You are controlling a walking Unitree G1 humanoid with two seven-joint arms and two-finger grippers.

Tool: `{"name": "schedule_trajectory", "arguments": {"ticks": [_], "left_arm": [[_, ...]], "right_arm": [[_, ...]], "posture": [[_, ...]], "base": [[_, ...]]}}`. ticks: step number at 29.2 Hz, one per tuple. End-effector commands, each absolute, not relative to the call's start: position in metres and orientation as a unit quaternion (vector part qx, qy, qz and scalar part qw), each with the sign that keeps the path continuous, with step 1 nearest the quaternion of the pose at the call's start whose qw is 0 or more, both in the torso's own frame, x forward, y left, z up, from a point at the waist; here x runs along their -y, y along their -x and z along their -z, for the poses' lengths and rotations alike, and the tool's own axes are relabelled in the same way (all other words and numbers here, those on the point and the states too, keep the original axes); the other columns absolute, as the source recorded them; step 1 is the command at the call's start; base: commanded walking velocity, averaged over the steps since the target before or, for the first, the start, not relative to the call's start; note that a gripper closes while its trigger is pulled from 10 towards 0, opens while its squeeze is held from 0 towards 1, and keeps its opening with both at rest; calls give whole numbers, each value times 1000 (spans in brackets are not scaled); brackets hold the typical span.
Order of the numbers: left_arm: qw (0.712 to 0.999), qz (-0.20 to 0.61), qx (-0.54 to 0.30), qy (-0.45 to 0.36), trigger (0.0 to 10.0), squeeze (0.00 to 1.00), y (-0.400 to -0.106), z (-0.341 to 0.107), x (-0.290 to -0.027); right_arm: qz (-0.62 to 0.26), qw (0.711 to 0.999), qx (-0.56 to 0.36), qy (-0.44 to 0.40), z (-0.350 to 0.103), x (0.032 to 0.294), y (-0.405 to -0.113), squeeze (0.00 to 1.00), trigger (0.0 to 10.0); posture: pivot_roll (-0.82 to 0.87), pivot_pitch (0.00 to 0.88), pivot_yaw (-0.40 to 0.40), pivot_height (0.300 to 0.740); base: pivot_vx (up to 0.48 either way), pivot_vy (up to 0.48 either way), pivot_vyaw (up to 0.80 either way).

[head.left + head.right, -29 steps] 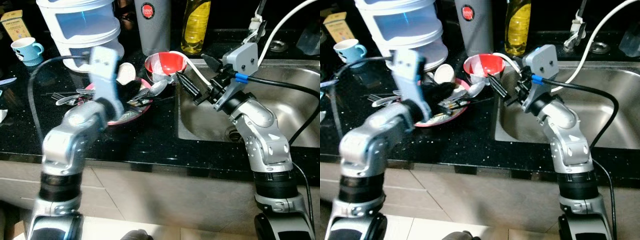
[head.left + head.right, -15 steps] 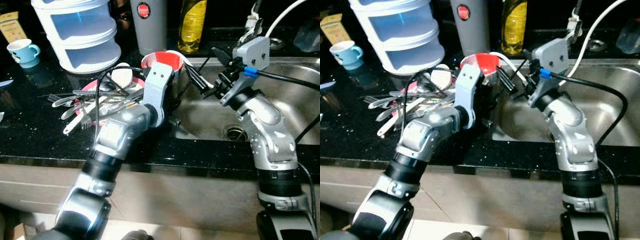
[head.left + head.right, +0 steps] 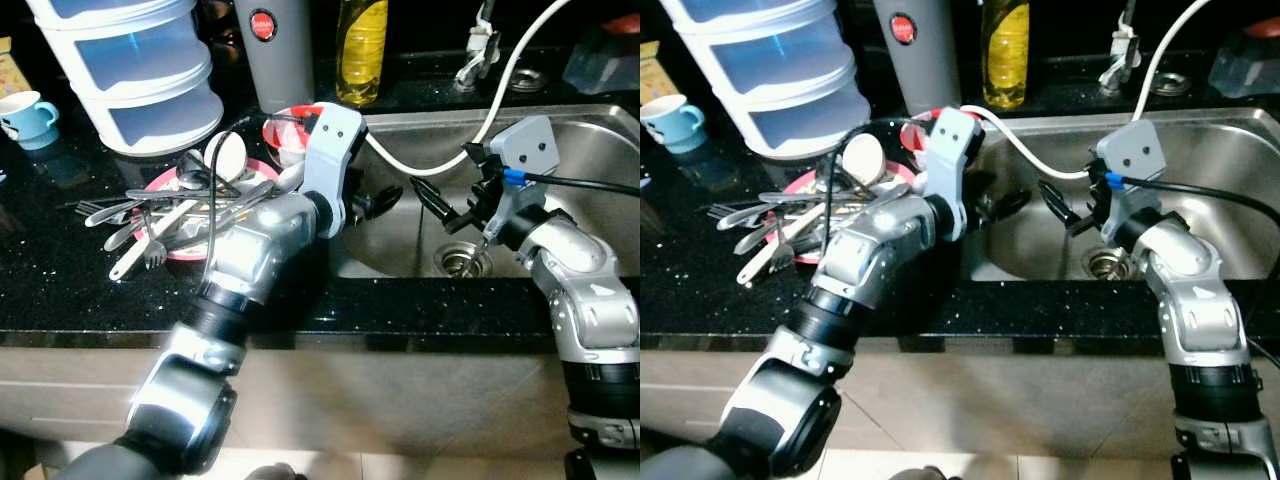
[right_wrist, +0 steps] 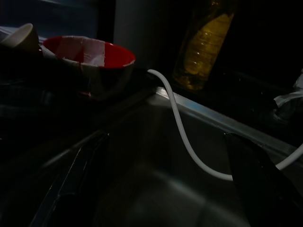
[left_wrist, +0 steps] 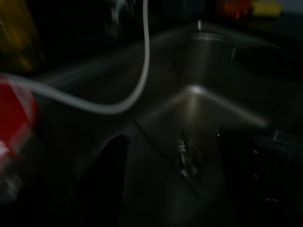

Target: Kitchen organization

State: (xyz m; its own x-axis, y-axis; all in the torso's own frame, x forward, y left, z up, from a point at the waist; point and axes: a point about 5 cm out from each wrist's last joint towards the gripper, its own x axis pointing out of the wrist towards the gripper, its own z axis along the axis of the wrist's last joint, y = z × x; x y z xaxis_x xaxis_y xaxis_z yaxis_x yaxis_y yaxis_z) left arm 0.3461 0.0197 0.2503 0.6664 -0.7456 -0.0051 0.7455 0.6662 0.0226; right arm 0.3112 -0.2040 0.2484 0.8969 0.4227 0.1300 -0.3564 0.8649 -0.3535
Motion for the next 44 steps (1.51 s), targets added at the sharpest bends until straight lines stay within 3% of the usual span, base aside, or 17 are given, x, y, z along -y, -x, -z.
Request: {"name": "schedule_trajectory", "arguments": {"ticks": [1,2,3,6,10,12,14,18,27,32,36,39,44], "left_arm": [[941,321,37,-97,10000,0,-355,-263,-47],[941,321,37,-97,10000,0,-355,-263,-47],[954,264,40,-137,10000,0,-357,-268,-65],[960,240,29,-140,10000,0,-351,-267,-82],[955,243,20,-171,10000,0,-329,-258,-103],[955,244,2,-167,10000,0,-305,-252,-122],[955,244,2,-167,10000,0,-305,-252,-122],[964,211,-22,-159,10000,0,-272,-247,-150],[973,142,-69,-167,10000,0,-269,-232,-181],[984,72,-89,-137,10000,0,-269,-226,-194],[992,-44,-111,-29,10000,0,-271,-210,-205],[990,-56,-121,38,10000,0,-280,-204,-208],[989,-43,-124,66,10000,0,-290,-204,-205]], "right_arm": [[-226,953,128,155,-254,191,-309,0,10000],[-226,953,128,155,-254,191,-309,0,10000],[-231,952,134,148,-254,187,-309,0,10000],[-231,953,132,144,-253,184,-310,0,10000],[-237,952,132,140,-252,180,-311,0,10000],[-240,951,135,136,-253,178,-313,0,10000],[-240,951,135,136,-253,178,-313,0,10000],[-249,950,137,127,-252,173,-316,0,10000],[-268,945,147,118,-254,160,-320,0,10000],[-265,946,148,115,-252,161,-318,0,10000],[-271,945,145,108,-249,156,-318,0,10000],[-276,943,151,109,-252,154,-320,0,10000],[-274,943,156,108,-255,153,-321,0,10000]], "posture": [[88,0,128,740],[88,0,128,740],[88,0,128,740],[109,0,124,740],[124,0,120,740],[152,0,116,740],[152,0,116,740],[184,0,101,740],[189,0,96,740],[183,0,106,740],[186,0,98,740],[185,0,86,740],[180,0,86,740]], "base": [[0,0,0],[0,0,0],[0,0,0],[0,0,0],[0,0,0],[0,0,0],[0,0,0],[0,0,0],[0,0,0],[0,0,0],[0,0,0],[0,0,0],[0,0,0]]}}
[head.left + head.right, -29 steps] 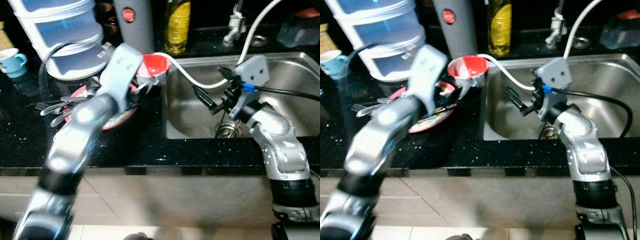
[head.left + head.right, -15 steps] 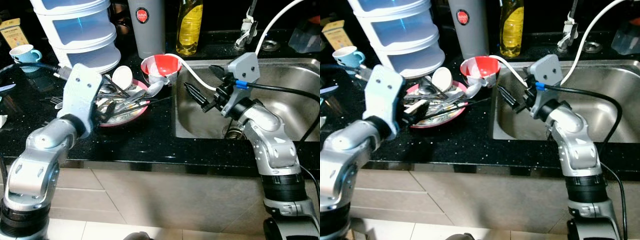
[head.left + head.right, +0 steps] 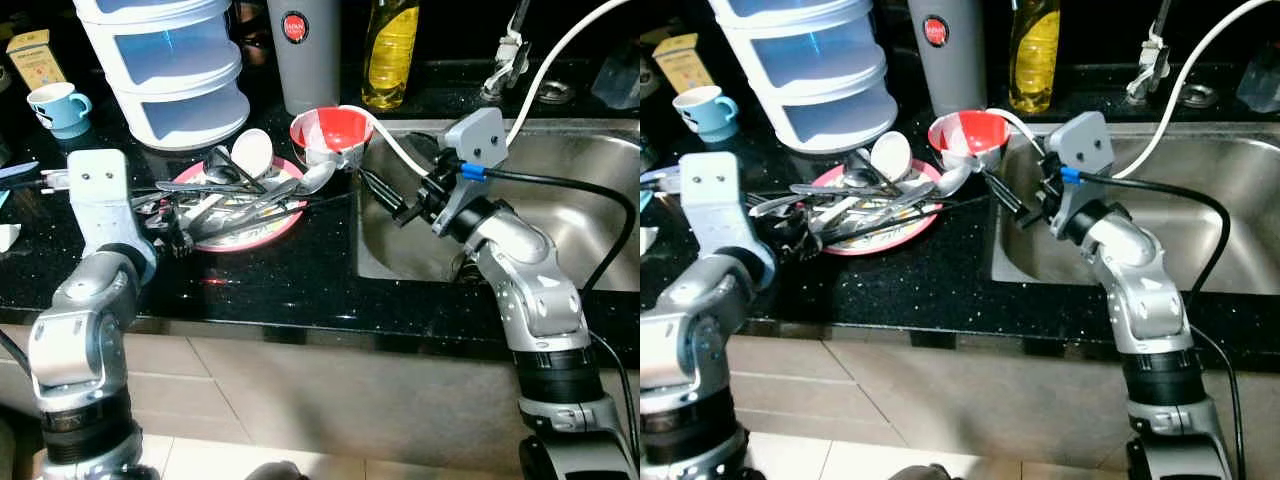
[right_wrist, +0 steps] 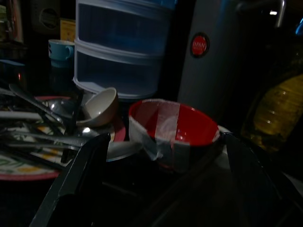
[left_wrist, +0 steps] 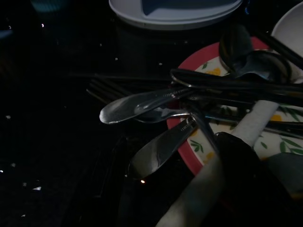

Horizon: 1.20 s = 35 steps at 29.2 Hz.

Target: Kitchen organization

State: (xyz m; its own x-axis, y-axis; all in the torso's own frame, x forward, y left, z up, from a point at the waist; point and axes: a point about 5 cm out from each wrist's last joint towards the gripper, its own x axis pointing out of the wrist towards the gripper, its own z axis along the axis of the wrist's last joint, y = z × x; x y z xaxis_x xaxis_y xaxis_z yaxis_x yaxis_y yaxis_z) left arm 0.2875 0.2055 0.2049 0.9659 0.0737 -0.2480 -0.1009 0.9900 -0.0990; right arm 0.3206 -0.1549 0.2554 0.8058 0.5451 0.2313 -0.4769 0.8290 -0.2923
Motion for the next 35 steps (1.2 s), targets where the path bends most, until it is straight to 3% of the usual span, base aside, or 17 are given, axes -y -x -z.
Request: {"name": "schedule_trajectory", "arguments": {"ticks": [1,15,30,32,33,34,35], "left_arm": [[989,-34,-123,73,10000,0,-296,-206,-202],[990,-7,-132,46,10000,0,-307,-204,-176],[981,-80,-163,75,10000,0,-294,-185,-161],[977,-90,-169,92,4039,0,-295,-183,-164],[977,-90,-169,92,4039,0,-295,-183,-164],[976,-90,-171,99,0,0,-296,-182,-165],[975,-90,-172,104,0,0,-296,-182,-165]], "right_arm": [[-273,943,158,106,-256,153,-321,0,10000],[-265,945,162,100,-255,153,-319,0,10000],[-266,945,161,97,-254,151,-320,0,10000],[-266,945,161,97,-254,151,-320,0,10000],[-266,945,161,97,-254,151,-320,0,10000],[-265,946,160,97,-253,152,-320,0,10000],[-264,946,160,97,-253,152,-320,0,10000]], "posture": [[173,0,92,740],[166,0,106,740],[176,0,102,740],[173,0,104,740],[173,0,104,740],[172,0,106,740],[172,0,106,740]], "base": [[0,0,0],[0,0,0],[0,0,0],[0,0,0],[0,0,0],[0,0,0],[0,0,0]]}}
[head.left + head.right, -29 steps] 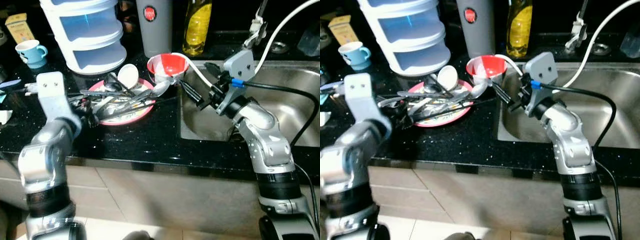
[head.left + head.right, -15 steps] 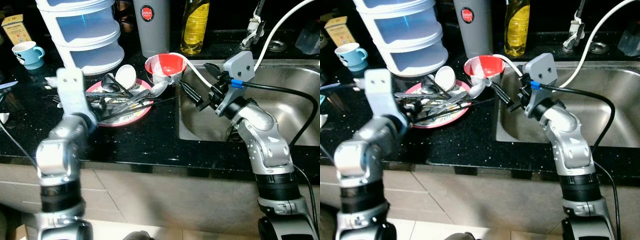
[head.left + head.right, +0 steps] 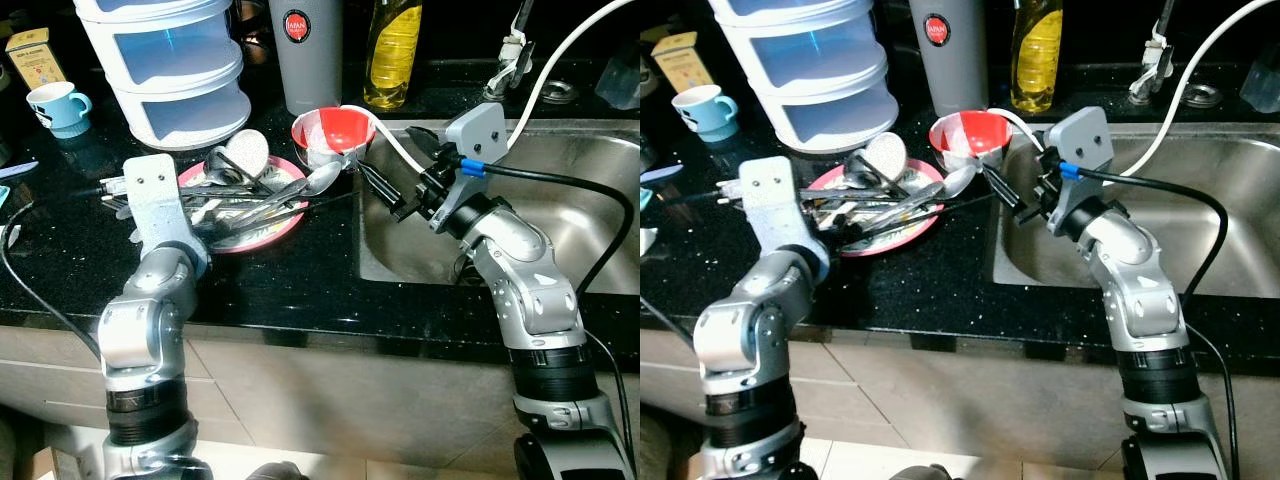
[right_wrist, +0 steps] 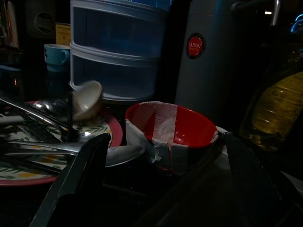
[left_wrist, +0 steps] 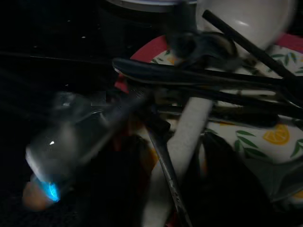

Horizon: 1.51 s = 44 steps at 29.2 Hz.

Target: Kitchen organization

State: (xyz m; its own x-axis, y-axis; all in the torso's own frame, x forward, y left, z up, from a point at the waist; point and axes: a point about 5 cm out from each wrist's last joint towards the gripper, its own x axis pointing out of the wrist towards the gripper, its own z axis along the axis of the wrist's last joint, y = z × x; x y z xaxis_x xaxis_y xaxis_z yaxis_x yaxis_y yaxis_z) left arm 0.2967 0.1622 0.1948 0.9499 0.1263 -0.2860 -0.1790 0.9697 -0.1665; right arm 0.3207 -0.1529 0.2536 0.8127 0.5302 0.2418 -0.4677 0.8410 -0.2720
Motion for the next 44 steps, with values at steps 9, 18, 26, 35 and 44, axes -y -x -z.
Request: {"name": "schedule_trajectory", "arguments": {"ticks": [9,18,26,35,44], "left_arm": [[985,-61,-111,117,0,0,-303,-204,-159],[996,-38,-43,70,10000,0,-319,-233,-164],[998,-61,-25,-13,10000,0,-337,-250,-186],[997,50,-37,53,10000,0,-348,-268,-196],[985,116,-59,-109,10000,0,-356,-262,-207]], "right_arm": [[-263,946,160,95,-252,151,-319,0,10000],[-264,946,161,94,-253,150,-320,0,10000],[-263,946,162,94,-253,150,-320,0,10000],[-264,946,163,94,-254,148,-321,0,10000],[-264,945,168,91,-254,146,-322,0,10000]], "posture": [[171,0,107,740],[167,0,105,740],[161,0,104,740],[161,0,102,740],[162,0,103,740]], "base": [[0,0,0],[0,0,0],[0,0,0],[0,0,0],[0,0,0]]}}
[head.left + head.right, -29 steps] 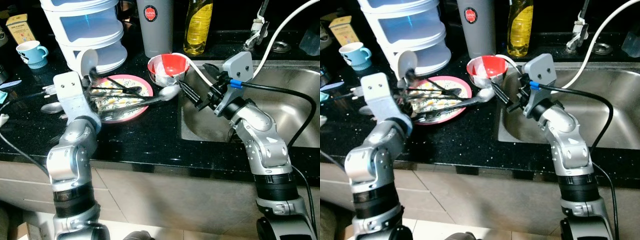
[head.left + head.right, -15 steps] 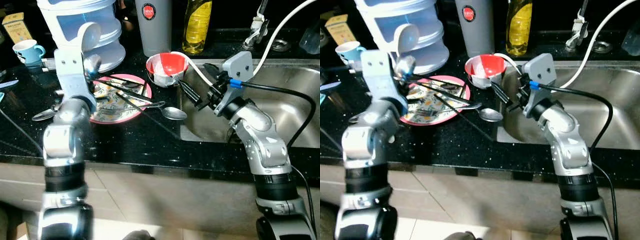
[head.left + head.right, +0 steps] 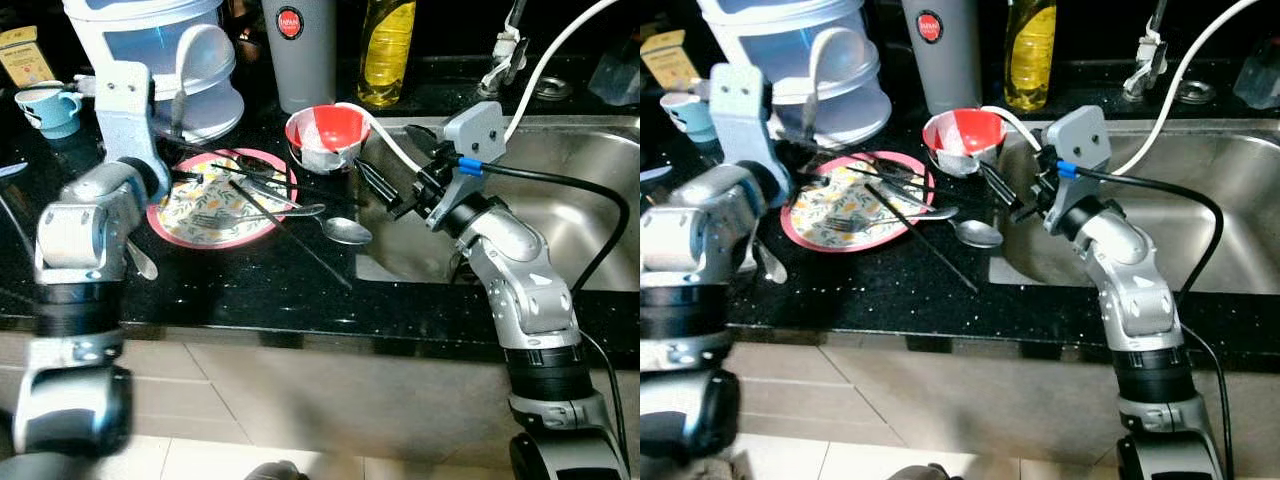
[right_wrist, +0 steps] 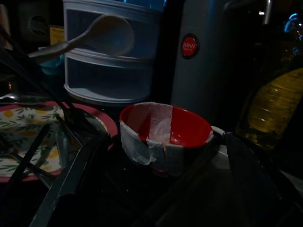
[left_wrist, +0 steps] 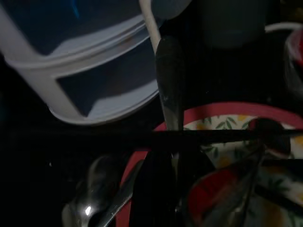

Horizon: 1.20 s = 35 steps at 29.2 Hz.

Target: Kitchen organization

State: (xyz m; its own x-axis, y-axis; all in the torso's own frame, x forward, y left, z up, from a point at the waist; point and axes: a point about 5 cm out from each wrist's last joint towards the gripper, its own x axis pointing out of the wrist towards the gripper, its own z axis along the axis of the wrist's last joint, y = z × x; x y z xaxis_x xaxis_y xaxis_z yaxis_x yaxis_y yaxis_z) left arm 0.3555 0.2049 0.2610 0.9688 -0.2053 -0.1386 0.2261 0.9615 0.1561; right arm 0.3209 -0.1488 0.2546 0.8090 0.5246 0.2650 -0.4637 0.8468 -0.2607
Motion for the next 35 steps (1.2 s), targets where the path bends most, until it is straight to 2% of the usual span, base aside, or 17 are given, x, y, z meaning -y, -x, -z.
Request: {"name": "schedule_trajectory", "arguments": {"ticks": [1,6,7,8,9,10,11,13,16,17,18,22,26,28,32,33,35], "left_arm": [[984,115,-58,-125,10000,0,-358,-262,-209],[974,62,-54,-211,10000,0,-365,-266,-225],[965,38,-54,-254,10000,0,-367,-267,-232],[965,38,-54,-254,10000,0,-367,-267,-232],[946,14,-55,-319,10000,0,-368,-266,-239],[946,14,-55,-319,10000,0,-368,-266,-239],[918,-3,-57,-392,10000,0,-368,-265,-246],[875,2,-58,-480,10000,0,-364,-264,-255],[860,20,-55,-507,10000,0,-361,-265,-257],[839,22,-45,-542,10000,0,-359,-267,-258],[804,25,-37,-593,10000,0,-357,-270,-261],[773,35,-18,-634,10000,0,-358,-274,-263],[762,37,17,-646,10000,0,-359,-281,-260],[746,-4,66,-663,10000,0,-361,-299,-258],[739,-33,100,-665,10000,0,-361,-313,-256],[748,-41,127,-650,10000,0,-361,-322,-253],[804,-40,179,-566,10000,0,-359,-339,-241]], "right_arm": [[-264,946,168,91,-254,146,-322,0,10000],[-263,946,168,91,-254,146,-321,0,10000],[-262,946,168,91,-254,146,-321,0,10000],[-262,946,168,91,-254,146,-321,0,10000],[-262,946,168,91,-254,146,-321,0,10000],[-262,946,168,91,-254,146,-321,0,10000],[-262,946,168,90,-254,146,-321,0,10000],[-262,946,168,90,-253,146,-321,0,10000],[-262,946,167,89,-253,146,-321,0,10000],[-263,946,167,89,-253,146,-322,0,10000],[-264,946,167,88,-253,145,-322,0,10000],[-266,945,167,87,-253,143,-323,0,10000],[-266,945,168,86,-253,143,-323,0,10000],[-265,946,168,86,-252,143,-322,0,10000],[-264,946,167,86,-252,144,-322,0,10000],[-264,946,167,85,-252,144,-322,0,10000],[-263,947,167,85,-252,144,-322,0,10000]], "posture": [[162,0,103,740],[160,0,104,740],[160,0,104,740],[160,0,104,740],[160,0,104,740],[160,0,104,740],[160,0,104,740],[164,0,102,740],[169,0,100,740],[169,0,100,740],[174,0,97,740],[177,0,97,740],[177,0,97,740],[177,0,97,740],[176,0,100,740],[175,0,100,740],[176,0,103,740]], "base": [[0,0,0],[0,0,0],[0,0,0],[0,0,0],[0,0,0],[0,0,0],[0,0,0],[0,0,0],[0,0,0],[0,0,0],[0,0,0],[0,0,0],[0,0,0],[0,0,0],[0,0,0],[0,0,0],[0,0,0]]}}
